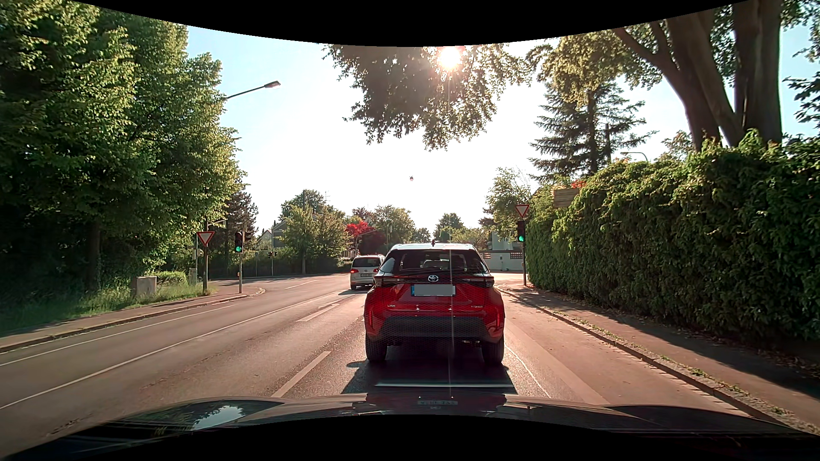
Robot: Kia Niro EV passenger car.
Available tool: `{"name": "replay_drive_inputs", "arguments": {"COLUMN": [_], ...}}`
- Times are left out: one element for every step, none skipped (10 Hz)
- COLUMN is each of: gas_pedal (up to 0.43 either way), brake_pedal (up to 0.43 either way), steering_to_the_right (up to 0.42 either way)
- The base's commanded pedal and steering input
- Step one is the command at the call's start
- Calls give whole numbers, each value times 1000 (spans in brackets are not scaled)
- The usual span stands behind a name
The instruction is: Follow the waypoints while adhering to traffic rules and regulations
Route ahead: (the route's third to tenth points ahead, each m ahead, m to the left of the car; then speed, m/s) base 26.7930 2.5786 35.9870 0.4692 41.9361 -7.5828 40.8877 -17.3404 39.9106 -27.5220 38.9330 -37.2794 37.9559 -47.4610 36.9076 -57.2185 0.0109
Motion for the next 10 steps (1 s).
{"name": "replay_drive_inputs", "arguments": {"gas_pedal": [0,0,0,0,0,0,0,0,0,28], "brake_pedal": [37,12,12,12,12,12,6,12,12,12], "steering_to_the_right": [-6,-6,-6,-6,-6,-6,-4,0,5,7]}}
